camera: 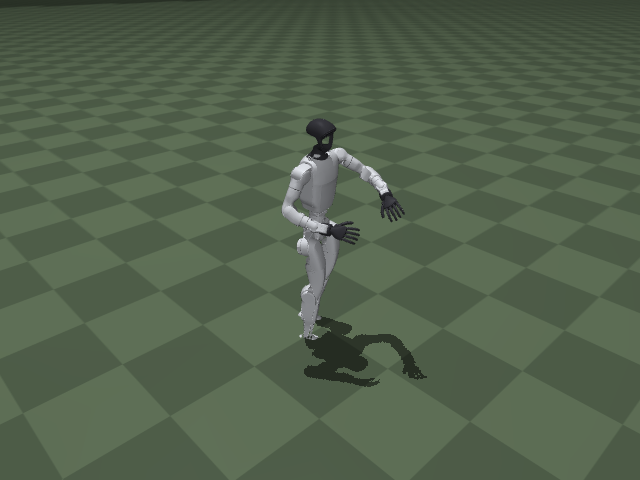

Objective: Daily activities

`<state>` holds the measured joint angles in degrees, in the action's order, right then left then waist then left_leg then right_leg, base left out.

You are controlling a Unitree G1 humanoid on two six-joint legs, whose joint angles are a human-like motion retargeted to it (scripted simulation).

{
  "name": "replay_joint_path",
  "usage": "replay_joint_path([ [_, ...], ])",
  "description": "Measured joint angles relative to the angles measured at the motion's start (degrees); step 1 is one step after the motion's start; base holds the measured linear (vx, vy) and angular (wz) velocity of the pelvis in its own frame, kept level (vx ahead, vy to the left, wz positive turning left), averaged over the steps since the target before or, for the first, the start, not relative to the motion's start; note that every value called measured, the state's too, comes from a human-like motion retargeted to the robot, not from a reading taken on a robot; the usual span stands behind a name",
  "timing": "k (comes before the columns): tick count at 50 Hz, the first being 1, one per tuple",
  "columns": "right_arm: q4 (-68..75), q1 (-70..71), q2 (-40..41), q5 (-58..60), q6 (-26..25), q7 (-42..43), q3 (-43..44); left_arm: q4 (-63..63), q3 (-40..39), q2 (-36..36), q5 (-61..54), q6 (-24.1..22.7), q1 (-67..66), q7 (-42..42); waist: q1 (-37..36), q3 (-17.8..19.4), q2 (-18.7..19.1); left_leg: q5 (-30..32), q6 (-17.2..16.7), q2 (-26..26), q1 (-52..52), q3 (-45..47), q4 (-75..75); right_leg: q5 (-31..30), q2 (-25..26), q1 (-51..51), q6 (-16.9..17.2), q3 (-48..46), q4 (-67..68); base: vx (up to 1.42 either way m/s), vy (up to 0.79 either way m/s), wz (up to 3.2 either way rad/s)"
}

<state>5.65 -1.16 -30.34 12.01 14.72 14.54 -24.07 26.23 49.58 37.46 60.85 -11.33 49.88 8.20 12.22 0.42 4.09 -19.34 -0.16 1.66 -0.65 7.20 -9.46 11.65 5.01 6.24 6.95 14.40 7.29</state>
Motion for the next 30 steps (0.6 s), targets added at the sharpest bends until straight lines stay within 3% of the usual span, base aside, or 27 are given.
replay_joint_path([
  [30, -2.4, 4.4, -2.6, -1.0, -0.7, -4.4, -5.4, -7.1, 5.4, 4.4, 0.2, -2.0, 2.8, 2.7, -0.4, 1.3, -0.3, 1.7, 0.4, 0.8, -0.3, 2.3, 1.5, -1.3, -0.6, 0.2, 1.8, 1.3, -2.1, 0.00, 0.00, 0.00],
])
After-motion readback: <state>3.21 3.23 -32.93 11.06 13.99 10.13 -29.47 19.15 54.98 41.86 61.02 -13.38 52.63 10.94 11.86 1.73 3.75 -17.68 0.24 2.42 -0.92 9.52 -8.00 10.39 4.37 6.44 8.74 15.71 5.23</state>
